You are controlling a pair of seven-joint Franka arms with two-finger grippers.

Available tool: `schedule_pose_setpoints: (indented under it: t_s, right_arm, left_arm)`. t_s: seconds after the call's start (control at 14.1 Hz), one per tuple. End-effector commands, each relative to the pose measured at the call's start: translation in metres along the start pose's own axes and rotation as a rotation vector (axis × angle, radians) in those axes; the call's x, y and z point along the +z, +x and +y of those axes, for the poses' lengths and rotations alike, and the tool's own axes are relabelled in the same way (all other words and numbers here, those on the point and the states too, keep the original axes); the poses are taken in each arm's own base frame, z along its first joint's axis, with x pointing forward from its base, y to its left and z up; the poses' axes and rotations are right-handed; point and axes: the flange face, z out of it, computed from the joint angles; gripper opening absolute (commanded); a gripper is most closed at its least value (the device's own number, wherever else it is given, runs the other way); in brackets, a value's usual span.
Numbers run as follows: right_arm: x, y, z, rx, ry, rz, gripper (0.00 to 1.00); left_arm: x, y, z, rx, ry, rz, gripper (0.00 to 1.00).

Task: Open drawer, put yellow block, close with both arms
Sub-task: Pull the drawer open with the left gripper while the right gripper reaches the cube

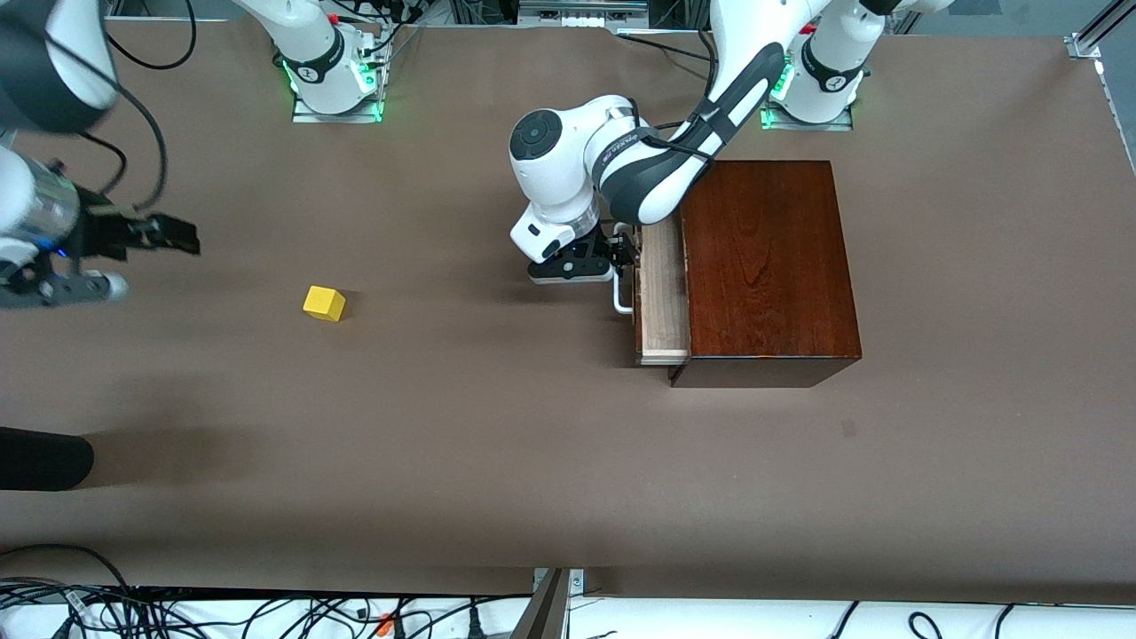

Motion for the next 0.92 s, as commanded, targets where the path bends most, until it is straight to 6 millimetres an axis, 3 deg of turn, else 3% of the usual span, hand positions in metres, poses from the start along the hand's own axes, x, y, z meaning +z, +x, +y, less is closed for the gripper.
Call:
schedule_pose_setpoints:
  t_s: [0.0,0.28,0.85]
  right_arm:
    - [0.038,0.004,0.002,0.004,0.020,0.025,1.00]
    - [0.106,0.016,0.000,0.029,0.055,0.075,1.00]
    - [0.190,0.047,-0.006,0.098,0.109,0.049,1.00]
  left_arm:
    - [-0.016,-0.022,0.043,0.001,-0.114,-0.019,1.00]
    - [-0.018,-0.021,0.051,-0.004,-0.134,-0.015,1.00]
    - [-0.034,-0.027,0.068,-0.004,-0.174,-0.012,1.00]
